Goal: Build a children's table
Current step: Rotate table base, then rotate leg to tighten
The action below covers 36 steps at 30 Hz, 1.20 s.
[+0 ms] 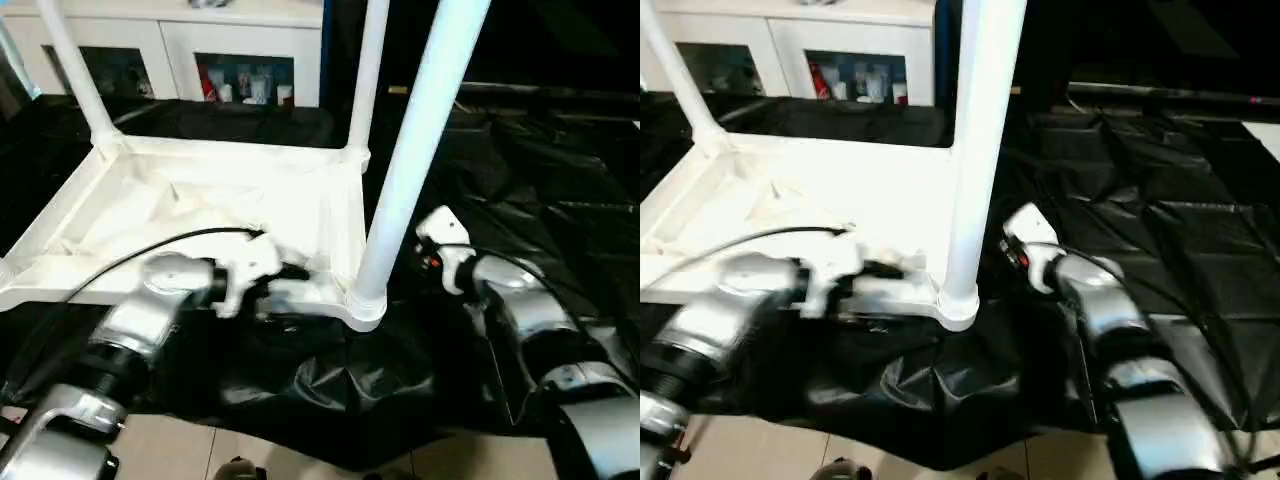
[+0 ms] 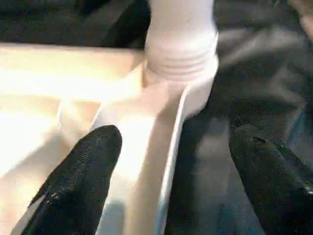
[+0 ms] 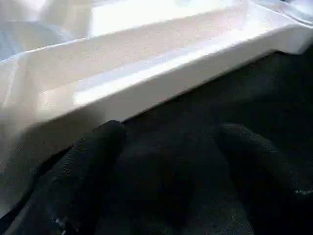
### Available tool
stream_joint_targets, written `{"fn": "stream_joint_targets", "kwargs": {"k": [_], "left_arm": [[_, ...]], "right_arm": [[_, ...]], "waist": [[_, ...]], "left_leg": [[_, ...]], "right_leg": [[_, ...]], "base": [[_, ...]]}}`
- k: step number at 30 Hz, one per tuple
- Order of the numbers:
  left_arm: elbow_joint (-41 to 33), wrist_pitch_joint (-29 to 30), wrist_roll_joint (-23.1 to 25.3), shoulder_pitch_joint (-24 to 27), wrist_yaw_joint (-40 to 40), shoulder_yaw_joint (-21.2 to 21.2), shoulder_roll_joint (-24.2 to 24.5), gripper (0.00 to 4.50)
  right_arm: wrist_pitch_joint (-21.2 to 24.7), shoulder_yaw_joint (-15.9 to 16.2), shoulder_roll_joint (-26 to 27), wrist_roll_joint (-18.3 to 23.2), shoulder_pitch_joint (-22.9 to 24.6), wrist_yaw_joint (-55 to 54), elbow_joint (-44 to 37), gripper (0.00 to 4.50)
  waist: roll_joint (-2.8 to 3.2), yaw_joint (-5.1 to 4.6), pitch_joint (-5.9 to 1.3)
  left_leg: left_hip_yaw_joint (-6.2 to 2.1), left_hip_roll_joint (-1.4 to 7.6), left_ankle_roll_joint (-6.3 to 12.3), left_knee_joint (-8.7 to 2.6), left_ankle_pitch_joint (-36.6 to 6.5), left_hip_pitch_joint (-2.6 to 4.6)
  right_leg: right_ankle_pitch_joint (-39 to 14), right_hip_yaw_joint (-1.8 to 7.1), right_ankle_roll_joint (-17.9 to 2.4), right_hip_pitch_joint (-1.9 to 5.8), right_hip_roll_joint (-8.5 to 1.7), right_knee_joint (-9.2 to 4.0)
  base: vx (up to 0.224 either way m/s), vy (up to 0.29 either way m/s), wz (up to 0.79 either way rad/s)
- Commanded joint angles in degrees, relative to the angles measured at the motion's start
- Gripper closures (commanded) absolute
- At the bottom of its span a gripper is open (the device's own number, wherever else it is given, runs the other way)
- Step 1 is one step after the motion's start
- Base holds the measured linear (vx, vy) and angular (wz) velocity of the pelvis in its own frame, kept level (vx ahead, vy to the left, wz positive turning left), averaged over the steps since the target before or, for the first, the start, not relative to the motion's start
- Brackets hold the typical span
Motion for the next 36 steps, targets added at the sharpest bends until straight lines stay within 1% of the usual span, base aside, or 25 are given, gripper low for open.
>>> {"fn": "stream_joint_targets", "kwargs": {"k": [1,2,4,5,6,7,9,10,11,12,13,14,15,16,17,18,19,20,22,23,24,26,27,31,36], "left_arm": [[2.11,-1.95,1.63,-2.17,-1.20,-1.09,0.20,0.91],[3.04,-1.80,1.90,-2.82,-1.57,-1.12,0.12,1.02],[4.92,-2.47,2.12,-3.93,-2.26,-1.20,-0.23,1.19],[5.11,-2.63,2.12,-4.05,-2.34,-1.20,-0.27,1.19],[6.03,-3.31,2.10,-4.63,-2.67,-1.19,-0.48,1.36],[6.60,-3.66,2.08,-5.01,-2.81,-1.19,-0.62,1.48],[9.36,-5.61,2.71,-6.54,-3.71,-1.43,-1.04,1.61],[9.64,-5.81,2.79,-6.68,-3.82,-1.47,-1.07,1.67],[10.61,-6.39,3.02,-7.20,-4.14,-1.56,-1.19,1.74],[11.55,-7.04,3.36,-7.71,-4.52,-1.79,-1.28,1.74],[12.17,-7.21,3.54,-8.06,-4.91,-2.00,-1.38,1.82],[12.84,-7.30,3.68,-8.44,-5.32,-2.23,-1.59,1.92],[13.70,-7.61,3.83,-8.82,-5.65,-2.27,-1.94,2.03],[14.11,-7.71,3.87,-8.99,-5.89,-2.25,-2.13,2.12],[14.62,-7.82,3.95,-9.21,-6.30,-2.32,-2.32,2.20],[15.14,-8.05,4.10,-9.43,-6.65,-2.44,-2.43,2.28],[15.48,-8.22,4.19,-9.57,-6.87,-2.52,-2.50,2.38],[15.79,-8.31,4.44,-9.71,-7.25,-2.78,-2.44,2.48],[16.70,-8.80,4.60,-10.03,-7.82,-2.87,-2.48,2.60],[17.26,-9.09,4.67,-10.23,-8.11,-2.83,-2.53,2.77],[18.53,-9.95,4.95,-10.63,-8.43,-2.68,-2.67,2.77],[19.07,-10.36,5.14,-10.76,-8.48,-2.61,-2.71,2.92],[20.08,-11.04,5.40,-10.96,-8.40,-2.37,-2.80,3.09],[20.82,-11.46,5.56,-11.10,-8.62,-2.21,-2.88,3.39],[22.01,-12.15,5.77,-11.39,-9.05,-2.02,-2.97,3.80]], "right_arm": [[1.60,1.63,-2.18,1.35,1.53,6.32,-6.70,0.86],[2.50,2.31,-3.20,2.07,2.55,8.80,-9.35,0.86],[3.61,3.26,-4.73,2.97,3.91,12.20,-12.88,0.86],[3.77,3.34,-4.87,3.05,4.04,12.52,-13.20,0.86],[4.45,3.69,-5.54,3.41,4.63,13.96,-14.62,0.86],[4.73,3.89,-5.93,3.58,4.94,14.76,-15.38,0.86],[6.07,4.19,-7.07,3.67,5.88,16.95,-17.59,0.86],[6.21,4.23,-7.19,3.66,5.98,17.15,-17.81,0.86],[6.77,4.39,-7.68,3.62,6.32,17.83,-18.50,0.86],[7.58,4.57,-8.22,3.66,6.77,18.45,-19.48,0.86],[8.26,4.69,-8.66,3.81,7.15,19.05,-20.23,0.86],[9.05,4.89,-9.18,3.91,7.58,19.75,-21.00,0.86],[10.19,5.13,-9.80,4.25,8.23,20.40,-22.39,0.86],[10.77,5.22,-10.09,4.48,8.59,20.63,-23.20,0.86],[11.40,5.32,-10.43,4.67,8.92,20.86,-23.94,0.86],[11.81,5.38,-10.70,4.69,9.16,21.05,-24.47,0.86],[12.01,5.40,-10.85,4.66,9.29,21.17,-24.73,0.86],[12.42,5.44,-11.13,4.77,9.56,21.56,-25.27,0.86],[13.19,5.33,-11.44,4.86,9.97,22.03,-26.20,0.86],[13.58,5.28,-11.60,4.90,10.16,22.22,-26.64,0.86],[14.36,5.22,-11.85,4.82,10.54,22.29,-27.50,0.86],[14.69,5.25,-11.94,4.75,10.69,22.22,-27.83,0.86],[15.44,5.54,-12.04,4.93,10.98,21.97,-28.69,0.86],[15.88,5.70,-12.03,5.09,11.09,21.92,-29.14,0.86],[16.11,5.80,-11.95,5.03,11.19,21.86,-29.20,0.86]], "waist": [[0.64,0.19,-4.72],[0.70,0.37,-4.74],[0.55,0.49,-4.63],[0.59,0.62,-4.77],[0.49,0.63,-4.76],[0.69,0.71,-4.80],[0.48,0.81,-4.80],[0.50,0.76,-4.85],[0.52,0.73,-4.81],[0.60,0.76,-4.87],[0.52,0.74,-4.77],[0.67,0.83,-4.74],[0.58,1.03,-4.77],[0.55,1.12,-4.79],[0.67,1.27,-4.79],[0.75,1.26,-4.78],[0.67,1.28,-4.85],[0.90,1.29,-4.81],[0.66,1.26,-4.72],[0.73,1.31,-4.76],[0.70,1.34,-4.77],[0.73,1.37,-4.75],[0.77,1.35,-4.81],[0.85,1.35,-4.77],[0.79,1.39,-4.70]], "left_leg": [[-0.42,0.81,0.47,-3.73,-17.86,1.00],[-0.50,0.85,0.63,-3.80,-17.68,0.94],[-0.46,0.74,1.04,-3.79,-17.82,0.94],[-0.57,0.88,0.92,-3.73,-17.65,0.95],[-0.49,0.76,1.02,-3.71,-17.26,0.88],[-0.54,0.76,0.87,-3.68,-17.18,0.83],[-0.56,0.71,0.97,-3.65,-16.98,0.74],[-0.60,0.73,0.94,-3.66,-16.84,0.67],[-0.59,0.67,1.08,-3.65,-16.77,0.71],[-0.68,0.77,0.88,-3.67,-16.62,0.71],[-0.63,0.70,0.99,-3.68,-16.72,0.71],[-0.64,0.74,0.93,-3.69,-17.14,0.79],[-0.62,0.76,0.98,-3.66,-17.41,0.91],[-0.68,0.79,0.96,-3.70,-17.08,0.85],[-0.66,0.78,0.92,-3.70,-17.26,0.84],[-0.70,0.79,0.93,-3.71,-17.36,0.84],[-0.71,0.81,0.89,-3.70,-17.39,0.84],[-0.79,0.85,0.71,-3.75,-17.62,0.84],[-0.78,0.80,0.70,-3.76,-17.85,0.78],[-0.75,0.78,0.75,-3.73,-17.73,0.82],[-0.79,0.78,0.72,-3.73,-17.63,0.80],[-0.81,0.80,0.66,-3.75,-17.72,0.80],[-0.86,0.79,0.63,-3.74,-17.50,0.76],[-0.85,0.90,0.48,-3.77,-18.17,0.87],[-0.87,0.91,0.26,-3.85,-18.69,0.93]], "right_leg": [[-12.77,1.75,-12.79,3.07,-2.42,-4.39],[-12.47,1.74,-12.74,3.18,-2.51,-4.32],[-13.04,1.73,-12.50,3.20,-2.42,-4.57],[-12.90,1.74,-12.71,3.22,-2.67,-4.34],[-13.09,1.71,-12.86,3.16,-2.60,-4.46],[-13.10,1.73,-13.03,3.18,-2.73,-4.39],[-13.33,1.70,-12.92,3.25,-2.68,-4.54],[-13.12,1.70,-13.00,3.30,-2.74,-4.45],[-13.05,1.65,-12.91,3.26,-2.59,-4.55],[-12.85,1.65,-13.13,3.29,-2.77,-4.42],[-13.16,1.63,-13.01,3.24,-2.64,-4.62],[-13.52,1.67,-13.01,3.21,-2.67,-4.65],[-13.77,1.68,-12.97,3.21,-2.67,-4.68],[-13.53,1.69,-13.01,3.30,-2.76,-4.64],[-13.30,1.66,-13.08,3.29,-2.71,-4.65],[-13.36,1.66,-13.13,3.27,-2.75,-4.65],[-13.28,1.66,-13.12,3.31,-2.81,-4.66],[-13.70,1.63,-13.21,3.27,-2.89,-4.67],[-14.00,1.63,-13.09,3.34,-2.78,-4.75],[-14.04,1.64,-13.03,3.29,-2.83,-4.82],[-14.04,1.62,-13.05,3.32,-2.85,-4.78],[-14.17,1.61,-13.02,3.27,-2.83,-4.80],[-13.80,1.60,-13.08,3.34,-2.87,-4.73],[-13.86,1.60,-13.48,3.24,-2.96,-4.77],[-15.11,1.61,-13.22,3.22,-3.01,-4.88]], "base": [[0.000,0.000,0.00],[0.000,0.000,0.00],[0.000,0.000,0.00],[0.000,0.000,0.00],[0.000,0.000,0.00],[0.000,0.000,0.00],[0.000,0.000,0.00],[0.000,0.000,0.00],[0.000,0.000,0.00],[0.000,0.000,0.00],[0.000,0.000,0.00],[0.000,0.000,0.00],[0.000,0.000,0.00],[0.000,0.000,0.00],[0.000,0.000,0.00],[0.000,0.000,0.00],[0.000,0.000,0.00],[0.000,0.000,0.00],[0.000,0.000,0.00],[0.000,0.000,0.00],[0.000,0.000,0.00],[0.000,0.000,0.00],[0.000,0.000,0.00],[0.000,0.000,0.00],[0.000,0.000,0.00]]}}
